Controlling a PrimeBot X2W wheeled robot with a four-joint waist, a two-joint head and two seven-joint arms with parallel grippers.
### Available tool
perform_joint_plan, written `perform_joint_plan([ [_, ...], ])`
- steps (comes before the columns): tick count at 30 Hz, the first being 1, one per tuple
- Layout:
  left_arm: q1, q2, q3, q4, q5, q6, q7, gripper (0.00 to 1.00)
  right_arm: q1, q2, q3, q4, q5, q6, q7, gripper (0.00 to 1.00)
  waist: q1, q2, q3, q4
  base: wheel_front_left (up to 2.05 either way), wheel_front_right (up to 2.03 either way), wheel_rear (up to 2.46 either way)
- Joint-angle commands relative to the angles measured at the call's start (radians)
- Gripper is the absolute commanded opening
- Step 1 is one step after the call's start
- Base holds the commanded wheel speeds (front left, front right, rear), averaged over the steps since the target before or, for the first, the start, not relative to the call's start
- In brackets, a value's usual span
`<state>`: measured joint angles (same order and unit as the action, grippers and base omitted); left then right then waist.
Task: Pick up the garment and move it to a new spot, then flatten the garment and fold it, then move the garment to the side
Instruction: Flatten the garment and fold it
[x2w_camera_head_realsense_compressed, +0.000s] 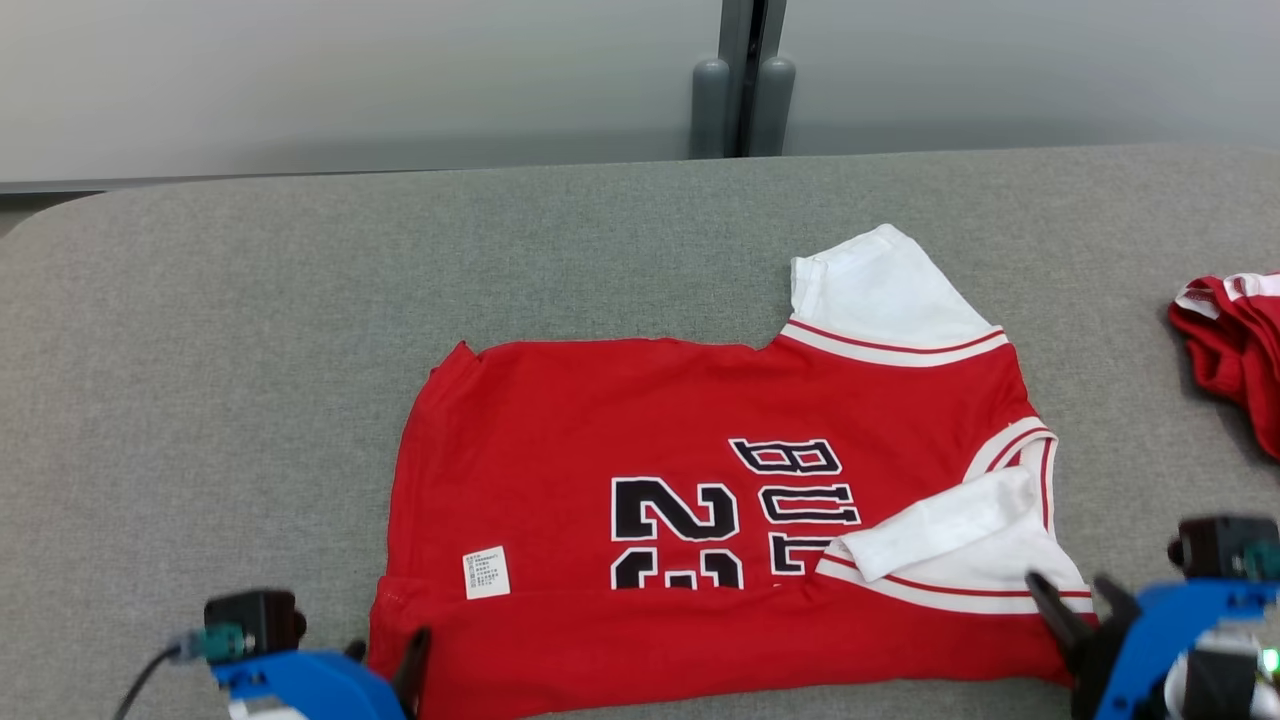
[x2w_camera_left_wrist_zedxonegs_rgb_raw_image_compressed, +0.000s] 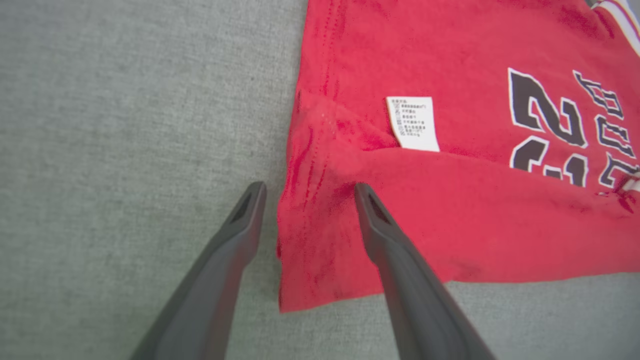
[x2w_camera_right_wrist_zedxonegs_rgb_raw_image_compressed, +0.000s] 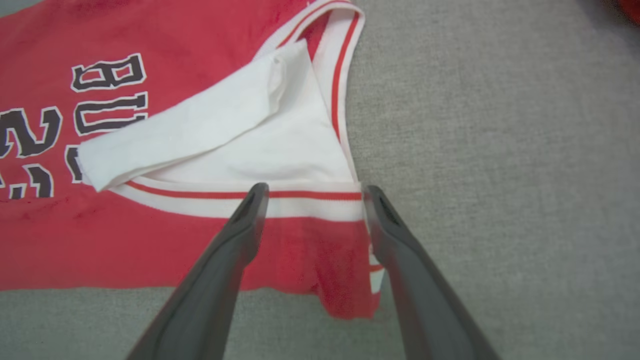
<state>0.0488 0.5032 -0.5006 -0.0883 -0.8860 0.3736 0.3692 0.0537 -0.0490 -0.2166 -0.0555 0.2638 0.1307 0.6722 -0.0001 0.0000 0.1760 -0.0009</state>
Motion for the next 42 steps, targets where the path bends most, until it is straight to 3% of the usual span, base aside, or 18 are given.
perform_joint_plan([
  [1,-0.054,0.0,0.007,0.008,0.004,-0.013,0.005,1.0,-0.059,-0.003,0.012,-0.03,-0.031,0.0,0.023,1.0,0.0001,0.0,0.004,-0.001,0.0,0.0,0.0],
  [5,-0.189,0.023,0.028,0.034,0.002,-0.048,0.051,1.0,-0.211,-0.011,0.049,-0.078,-0.078,0.0,0.124,1.0,0.0001,0.0,0.025,-0.004,0.0,0.0,0.0],
  [9,-0.316,0.047,0.033,0.079,-0.017,-0.095,0.122,1.0,-0.364,-0.053,0.102,-0.042,-0.074,0.0,0.202,1.0,0.0001,0.0,0.049,-0.013,0.0,0.0,0.0],
  [14,-0.517,0.104,0.044,0.17,-0.108,-0.24,0.301,1.0,-0.644,-0.073,0.193,0.127,-0.02,0.0,0.258,1.0,0.0001,0.0,0.118,-0.052,0.0,0.0,0.0],
  [16,-0.592,0.121,0.056,0.203,-0.145,-0.267,0.372,1.0,-0.744,-0.079,0.228,0.2,-0.013,0.0,0.254,1.0,0.0001,0.0,0.149,-0.065,0.0,0.0,0.0],
  [22,-0.746,0.129,0.054,0.287,-0.18,-0.244,0.517,1.0,-0.944,-0.072,0.294,0.385,-0.007,0.0,0.193,1.0,0.0001,0.0,0.225,-0.092,0.0,0.0,0.0],
  [34,-0.812,0.094,0.001,0.37,-0.142,-0.217,0.566,1.0,-1.124,-0.095,0.354,0.637,-0.01,0.0,0.065,1.0,0.0001,0.0,0.305,-0.115,0.0,0.0,0.0],
  [36,-0.82,0.103,-0.014,0.372,-0.117,-0.218,0.556,0.18,-1.143,-0.103,0.355,0.676,-0.018,0.0,0.05,1.0,0.0001,0.0,0.314,-0.106,0.0,0.0,0.0],
  [37,-0.82,0.101,-0.019,0.374,-0.112,-0.216,0.557,0.0,-1.148,-0.106,0.356,0.694,-0.019,0.0,0.043,1.0,0.0001,0.0,0.318,-0.1,0.0,0.0,0.0],
  [42,-0.837,0.058,-0.028,0.35,-0.092,-0.243,0.496,0.0,-1.185,-0.128,0.343,0.791,-0.046,0.0,0.006,1.0,0.0001,0.0,0.34,-0.052,0.0,0.0,0.0],
])
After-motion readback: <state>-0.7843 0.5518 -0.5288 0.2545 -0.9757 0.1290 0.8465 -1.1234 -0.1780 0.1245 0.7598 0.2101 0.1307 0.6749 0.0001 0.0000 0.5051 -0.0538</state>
